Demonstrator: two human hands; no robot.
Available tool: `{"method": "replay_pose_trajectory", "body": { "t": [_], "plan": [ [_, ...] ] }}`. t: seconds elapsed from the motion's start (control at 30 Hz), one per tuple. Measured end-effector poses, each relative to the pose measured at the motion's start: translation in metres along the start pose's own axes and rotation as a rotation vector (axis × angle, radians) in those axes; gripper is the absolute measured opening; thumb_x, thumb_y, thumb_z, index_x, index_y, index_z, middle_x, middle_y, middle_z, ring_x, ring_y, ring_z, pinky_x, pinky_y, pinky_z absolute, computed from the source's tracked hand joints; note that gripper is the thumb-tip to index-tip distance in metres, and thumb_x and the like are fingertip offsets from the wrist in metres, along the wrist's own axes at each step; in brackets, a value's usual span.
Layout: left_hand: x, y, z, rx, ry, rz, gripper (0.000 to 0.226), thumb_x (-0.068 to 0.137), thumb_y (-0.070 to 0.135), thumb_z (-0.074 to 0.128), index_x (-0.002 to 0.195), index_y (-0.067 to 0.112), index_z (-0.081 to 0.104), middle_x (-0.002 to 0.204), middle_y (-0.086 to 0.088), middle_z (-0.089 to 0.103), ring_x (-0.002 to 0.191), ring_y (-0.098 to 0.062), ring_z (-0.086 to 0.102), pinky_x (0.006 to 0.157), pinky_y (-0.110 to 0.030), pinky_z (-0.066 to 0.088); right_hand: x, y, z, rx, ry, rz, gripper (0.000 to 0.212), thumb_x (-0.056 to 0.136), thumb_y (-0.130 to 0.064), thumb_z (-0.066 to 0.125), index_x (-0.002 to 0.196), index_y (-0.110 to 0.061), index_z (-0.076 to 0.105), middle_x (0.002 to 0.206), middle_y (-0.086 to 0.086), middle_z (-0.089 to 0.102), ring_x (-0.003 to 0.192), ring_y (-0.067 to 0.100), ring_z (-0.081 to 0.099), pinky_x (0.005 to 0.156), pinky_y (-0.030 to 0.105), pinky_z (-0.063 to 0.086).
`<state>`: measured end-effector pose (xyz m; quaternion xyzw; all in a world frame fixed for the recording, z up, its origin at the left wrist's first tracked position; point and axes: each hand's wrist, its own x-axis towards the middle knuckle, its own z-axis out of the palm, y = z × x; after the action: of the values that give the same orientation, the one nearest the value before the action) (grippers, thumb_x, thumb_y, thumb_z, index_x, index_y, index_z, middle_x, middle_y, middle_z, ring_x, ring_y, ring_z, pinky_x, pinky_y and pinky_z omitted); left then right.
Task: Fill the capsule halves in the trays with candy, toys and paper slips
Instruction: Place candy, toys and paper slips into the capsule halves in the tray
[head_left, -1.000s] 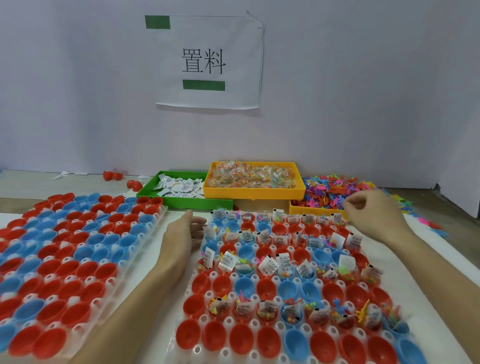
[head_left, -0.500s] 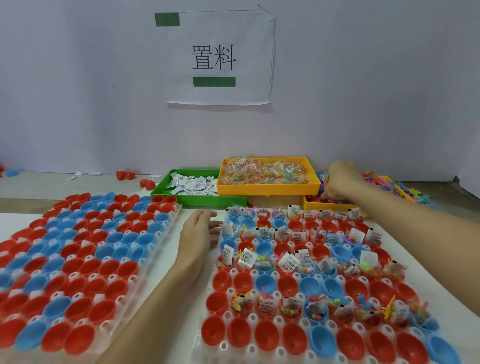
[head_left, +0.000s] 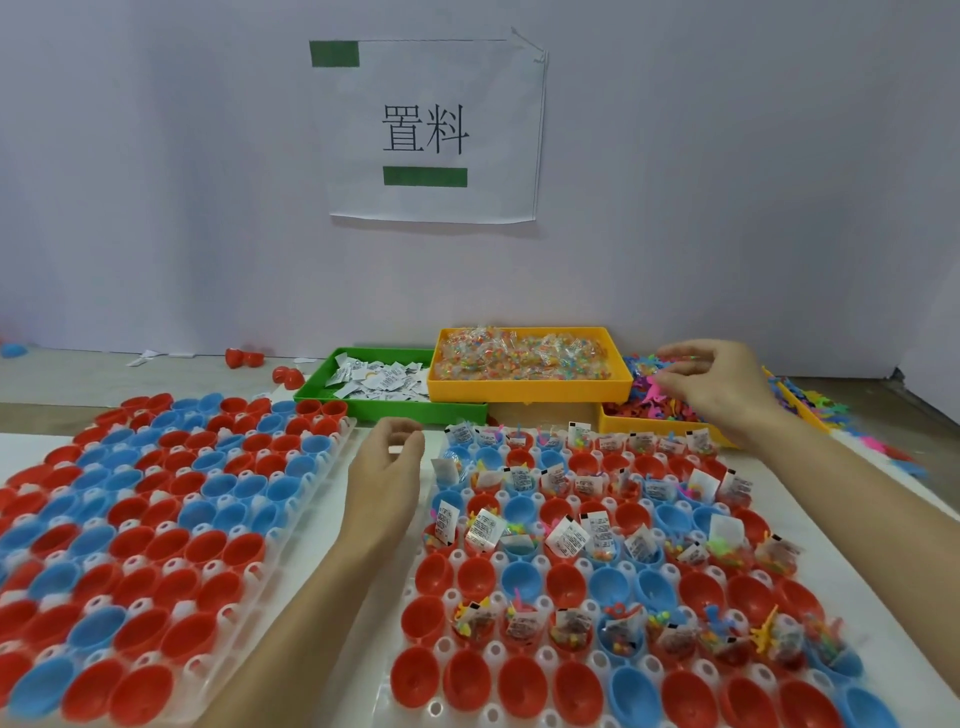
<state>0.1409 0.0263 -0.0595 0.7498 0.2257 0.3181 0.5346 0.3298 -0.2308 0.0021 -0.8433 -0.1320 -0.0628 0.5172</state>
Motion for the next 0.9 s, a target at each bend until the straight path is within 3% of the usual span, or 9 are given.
{"method": "replay_pose_trajectory", "body": {
  "t": [0.13, 0.27, 0.33, 0.43, 0.57, 0.7, 0.9],
  "plan": [
    [-0.006, 0.026, -0.007, 0.038, 0.022, 0.234, 0.014, 0.098, 0.015, 0.056, 0.098, 0.027, 0.064, 0.097, 0.012, 0.065, 0.09, 0.004, 0.059, 0.069, -0.006, 0.045, -0.033, -0.014, 0.0, 0.155, -0.061, -0.097, 0.033, 0.083, -0.009, 0.078, 0.114, -0.016, 0.069, 0.085, -0.005, 0.073, 0.074, 0.003, 0.07, 0.07, 0.016, 0.054],
    [-0.026, 0.054, -0.008, -0.093, -0.171, 0.334, 0.006, 0.089, 0.023, 0.068, 0.095, 0.024, 0.071, 0.081, 0.001, 0.072, 0.077, -0.014, 0.068, 0.062, -0.019, 0.054, -0.066, -0.052, 0.008, 0.242, -0.224, -0.257, 0.031, 0.077, -0.01, 0.082, 0.105, -0.016, 0.072, 0.079, -0.002, 0.076, 0.075, 0.007, 0.073, 0.069, 0.013, 0.054],
    [-0.038, 0.064, -0.006, -0.162, -0.302, 0.345, 0.024, 0.079, 0.031, 0.073, 0.101, 0.021, 0.071, 0.084, -0.002, 0.074, 0.075, -0.019, 0.071, 0.064, -0.022, 0.056, -0.083, -0.072, 0.015, 0.275, -0.32, -0.341, 0.03, 0.075, -0.009, 0.084, 0.101, -0.018, 0.072, 0.08, -0.001, 0.076, 0.075, 0.011, 0.074, 0.07, 0.016, 0.056],
    [-0.044, 0.07, -0.005, -0.2, -0.407, 0.339, 0.036, 0.071, 0.027, 0.079, 0.105, 0.017, 0.07, 0.087, -0.004, 0.076, 0.078, -0.023, 0.073, 0.07, -0.031, 0.061, -0.102, -0.09, 0.028, 0.301, -0.417, -0.445, 0.029, 0.076, -0.006, 0.083, 0.099, -0.019, 0.071, 0.08, 0.0, 0.076, 0.074, 0.012, 0.074, 0.071, 0.018, 0.057],
    [-0.04, 0.07, -0.012, -0.224, -0.455, 0.292, 0.029, 0.07, 0.015, 0.079, 0.097, 0.008, 0.07, 0.079, -0.009, 0.075, 0.073, -0.024, 0.074, 0.068, -0.027, 0.06, -0.115, -0.093, 0.04, 0.273, -0.417, -0.501, 0.025, 0.079, -0.006, 0.081, 0.099, -0.017, 0.072, 0.081, -0.002, 0.075, 0.075, 0.01, 0.073, 0.074, 0.022, 0.059],
    [-0.033, 0.07, -0.026, -0.139, -0.59, 0.215, 0.031, 0.071, 0.012, 0.077, 0.1, 0.008, 0.068, 0.077, -0.014, 0.073, 0.071, -0.025, 0.073, 0.069, -0.025, 0.058, -0.117, -0.087, 0.036, 0.258, -0.441, -0.488, 0.024, 0.083, -0.009, 0.078, 0.103, -0.021, 0.072, 0.086, -0.003, 0.076, 0.08, 0.01, 0.074, 0.079, 0.022, 0.059],
    [-0.021, 0.071, -0.057, 0.031, -0.845, 0.112, 0.015, 0.083, 0.007, 0.072, 0.098, 0.008, 0.069, 0.086, -0.015, 0.075, 0.08, -0.029, 0.073, 0.076, -0.034, 0.059, -0.105, -0.056, -0.002, 0.291, -0.219, -0.444, 0.023, 0.086, -0.007, 0.073, 0.101, -0.025, 0.072, 0.087, -0.002, 0.077, 0.081, 0.013, 0.075, 0.077, 0.02, 0.058]
  ]
}}
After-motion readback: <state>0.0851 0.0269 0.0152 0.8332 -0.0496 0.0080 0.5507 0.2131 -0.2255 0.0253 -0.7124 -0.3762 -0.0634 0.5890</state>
